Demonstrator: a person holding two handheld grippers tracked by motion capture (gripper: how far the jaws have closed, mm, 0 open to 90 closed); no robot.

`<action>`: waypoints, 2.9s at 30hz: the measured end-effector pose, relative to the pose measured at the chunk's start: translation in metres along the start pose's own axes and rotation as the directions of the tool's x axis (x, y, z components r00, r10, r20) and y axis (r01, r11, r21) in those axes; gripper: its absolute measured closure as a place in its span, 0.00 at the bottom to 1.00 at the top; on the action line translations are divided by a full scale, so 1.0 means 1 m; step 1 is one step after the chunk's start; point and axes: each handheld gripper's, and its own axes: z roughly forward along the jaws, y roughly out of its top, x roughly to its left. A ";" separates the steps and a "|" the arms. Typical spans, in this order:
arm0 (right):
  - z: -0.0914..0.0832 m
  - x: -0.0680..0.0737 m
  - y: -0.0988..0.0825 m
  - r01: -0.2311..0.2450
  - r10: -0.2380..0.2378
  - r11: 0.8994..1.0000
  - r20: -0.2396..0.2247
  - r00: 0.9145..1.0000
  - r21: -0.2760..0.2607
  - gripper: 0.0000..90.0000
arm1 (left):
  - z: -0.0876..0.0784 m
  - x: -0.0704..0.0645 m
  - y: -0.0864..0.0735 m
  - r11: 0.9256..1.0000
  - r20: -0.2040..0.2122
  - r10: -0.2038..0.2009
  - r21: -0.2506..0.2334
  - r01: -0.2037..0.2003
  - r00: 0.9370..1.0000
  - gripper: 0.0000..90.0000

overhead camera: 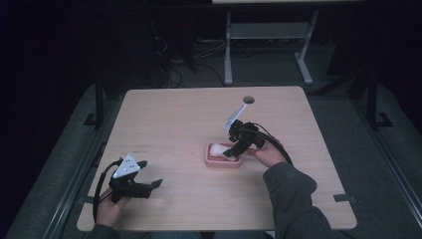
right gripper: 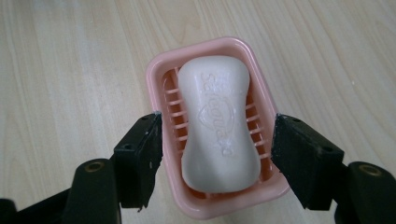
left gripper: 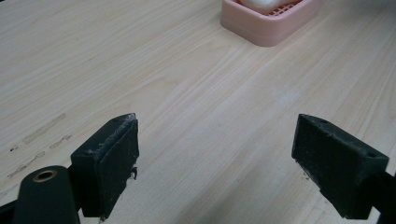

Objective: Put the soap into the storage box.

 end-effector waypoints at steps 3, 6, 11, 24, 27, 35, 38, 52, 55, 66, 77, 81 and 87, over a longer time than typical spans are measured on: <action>-0.001 -0.001 -0.004 -0.012 0.012 1.000 -0.001 1.000 0.002 0.36 | 0.000 0.000 0.000 1.000 0.000 -0.001 0.000 0.001 1.000 0.16; -0.004 -0.001 -0.006 -0.018 0.018 1.000 0.005 1.000 0.003 0.36 | 0.000 0.000 0.000 1.000 -0.001 -0.002 0.002 0.002 1.000 0.16; -0.009 -0.001 -0.008 -0.024 0.024 1.000 0.005 1.000 -0.005 0.35 | 0.000 0.000 0.000 1.000 -0.002 -0.002 0.001 0.002 1.000 0.16; -0.023 0.003 -0.021 -0.036 0.036 0.999 0.015 0.999 -0.023 0.35 | 0.000 0.000 0.000 1.000 -0.001 -0.002 0.002 0.002 1.000 0.16; -0.025 0.003 -0.028 -0.054 0.055 0.998 0.018 0.998 -0.027 0.34 | 0.001 0.000 0.000 1.000 0.000 -0.003 0.004 0.003 1.000 0.16; -0.031 0.003 -0.043 -0.089 0.090 0.996 0.022 0.996 -0.031 0.33 | 0.001 -0.001 0.000 1.000 0.000 0.009 0.011 -0.009 1.000 0.16; -0.034 0.004 -0.050 -0.105 0.106 0.994 0.023 0.994 -0.040 0.32 | 0.001 0.000 0.000 1.000 0.000 0.005 0.012 -0.005 1.000 0.16; -0.037 0.008 -0.072 -0.143 0.144 0.989 0.022 0.989 -0.035 0.31 | 0.002 -0.001 0.000 1.000 0.000 0.005 0.009 -0.005 1.000 0.16; -0.040 0.010 -0.073 -0.138 0.139 0.990 0.026 0.990 -0.041 0.31 | 0.002 -0.001 0.000 1.000 0.000 0.003 0.004 -0.003 1.000 0.16; -0.045 0.016 -0.092 -0.163 0.165 0.985 0.031 0.986 -0.057 0.31 | 0.002 -0.001 0.000 1.000 -0.001 0.005 0.003 -0.005 1.000 0.16; -0.053 0.022 -0.115 -0.202 0.206 0.976 0.036 0.978 -0.082 0.31 | 0.003 -0.001 0.000 1.000 0.001 0.015 0.015 -0.015 1.000 0.16; -0.055 0.025 -0.122 -0.213 0.217 0.972 0.036 0.975 -0.097 0.31 | 0.002 -0.002 0.000 1.000 0.001 0.007 0.015 -0.007 1.000 0.16; -0.056 0.031 -0.137 -0.222 0.227 0.970 0.042 0.973 -0.101 0.31 | 0.002 -0.002 0.000 0.999 0.001 0.021 0.026 -0.021 1.000 0.16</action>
